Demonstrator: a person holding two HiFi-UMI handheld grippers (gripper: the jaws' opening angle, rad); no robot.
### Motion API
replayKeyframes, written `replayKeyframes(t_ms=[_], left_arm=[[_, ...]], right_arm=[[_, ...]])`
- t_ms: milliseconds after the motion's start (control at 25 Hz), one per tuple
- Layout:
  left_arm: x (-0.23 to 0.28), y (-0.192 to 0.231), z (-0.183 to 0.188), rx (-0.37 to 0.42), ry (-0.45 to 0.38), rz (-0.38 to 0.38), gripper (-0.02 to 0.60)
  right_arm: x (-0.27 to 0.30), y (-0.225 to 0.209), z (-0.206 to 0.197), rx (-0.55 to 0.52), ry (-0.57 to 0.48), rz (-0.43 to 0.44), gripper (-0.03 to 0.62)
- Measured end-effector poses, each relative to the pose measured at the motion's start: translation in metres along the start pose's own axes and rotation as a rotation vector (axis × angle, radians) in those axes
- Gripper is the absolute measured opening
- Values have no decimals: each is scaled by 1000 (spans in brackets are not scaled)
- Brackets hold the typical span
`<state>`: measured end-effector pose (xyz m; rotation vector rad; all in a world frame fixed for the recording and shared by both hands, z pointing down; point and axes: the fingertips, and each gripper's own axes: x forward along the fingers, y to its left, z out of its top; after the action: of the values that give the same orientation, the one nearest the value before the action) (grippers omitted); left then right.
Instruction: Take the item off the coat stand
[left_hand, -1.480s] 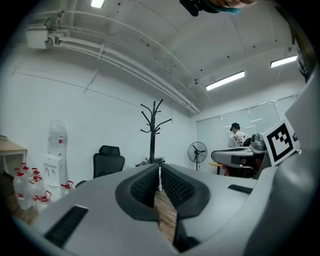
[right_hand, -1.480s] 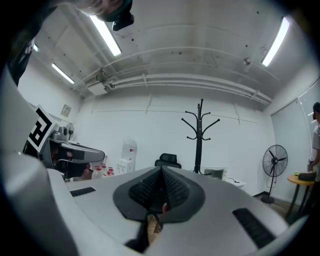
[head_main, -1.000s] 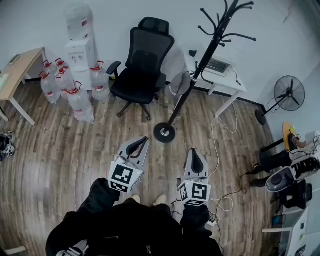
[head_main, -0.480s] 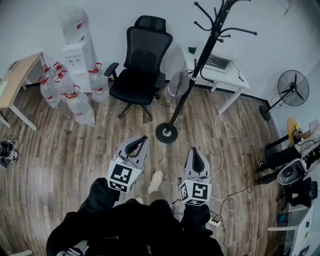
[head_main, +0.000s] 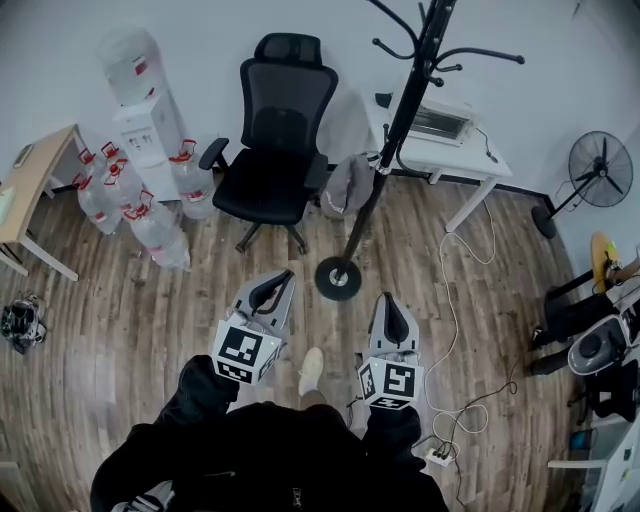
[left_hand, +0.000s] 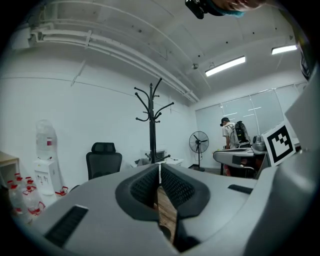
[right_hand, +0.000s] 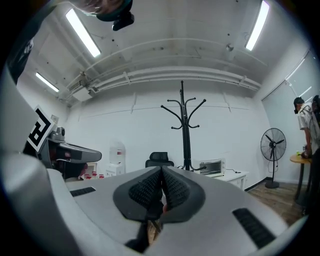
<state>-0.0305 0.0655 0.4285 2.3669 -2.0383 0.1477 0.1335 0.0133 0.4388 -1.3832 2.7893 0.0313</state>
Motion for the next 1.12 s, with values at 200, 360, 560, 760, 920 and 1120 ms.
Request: replayKeyframes(t_ms=[200,360,560,760,920,1120], left_arm=[[65,19,9,6,22,13,32],[111,37,14,-2,30,34,32],[158,52,12,-16,42,50,32],[192,64,10,-28,39,68,32],[213,73,15,-24,36,75,32],[240,77,19,-25,37,61,32]], right_arm=[[67,-29,-1,15,14,36,17],[115,-46,-2,22,23,65,17],[164,-62,-9,23,33,102,17],[199,-78,-10,20,20,124,17],[216,-88,-9,19,14,124,17],[232,-104,-9,19,21,105,17]])
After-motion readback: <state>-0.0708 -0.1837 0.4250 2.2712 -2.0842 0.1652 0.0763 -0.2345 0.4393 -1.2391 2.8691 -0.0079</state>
